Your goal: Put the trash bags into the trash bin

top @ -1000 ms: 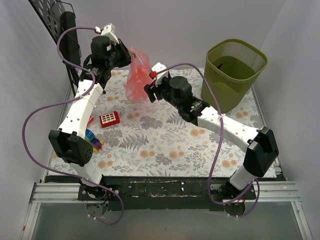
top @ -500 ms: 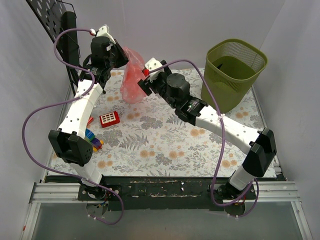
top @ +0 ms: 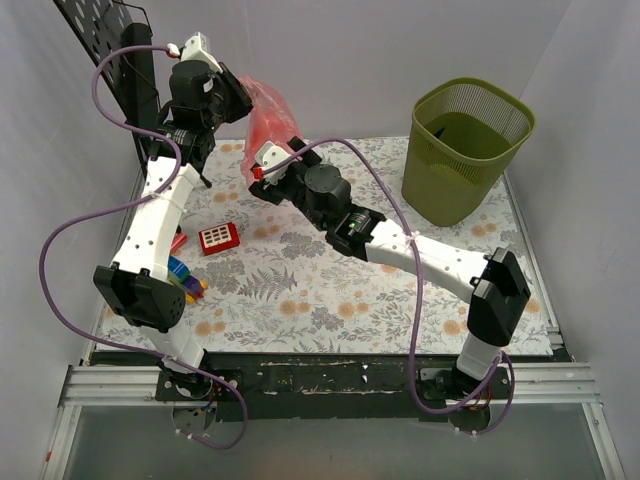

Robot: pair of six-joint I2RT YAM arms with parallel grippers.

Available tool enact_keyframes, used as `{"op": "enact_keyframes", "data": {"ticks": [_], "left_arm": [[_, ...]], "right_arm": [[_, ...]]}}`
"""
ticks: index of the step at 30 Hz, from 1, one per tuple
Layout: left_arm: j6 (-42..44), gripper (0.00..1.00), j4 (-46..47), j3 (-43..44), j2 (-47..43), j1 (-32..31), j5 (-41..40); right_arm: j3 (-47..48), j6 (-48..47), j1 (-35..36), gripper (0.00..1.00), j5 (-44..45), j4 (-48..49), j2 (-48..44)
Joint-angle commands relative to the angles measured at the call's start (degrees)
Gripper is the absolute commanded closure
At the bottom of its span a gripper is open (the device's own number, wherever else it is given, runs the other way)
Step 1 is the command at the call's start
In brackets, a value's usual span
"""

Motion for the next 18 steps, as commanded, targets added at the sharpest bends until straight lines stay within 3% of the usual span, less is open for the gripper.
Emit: {"op": "enact_keyframes", "data": {"ticks": [1,9,18], "left_arm": [[-0.54,1.0,-0.38,1.67,-2.37,0.16,2.1],[3.85,1.0,2.51,-3.69,-6.94,0.25,10.35],[8.78,1.0,5.24,-8.52,-9.32,0.86,28.11]], "right_arm": [[2.84,-5.76,-0.62,0.12,5.65,9.66,1.29],[7.5,-2.0,-8.26,0.15,5.13,7.3,2.44],[2.32,4.59,-15.21,0.17,0.91,2.99,-1.42]]}}
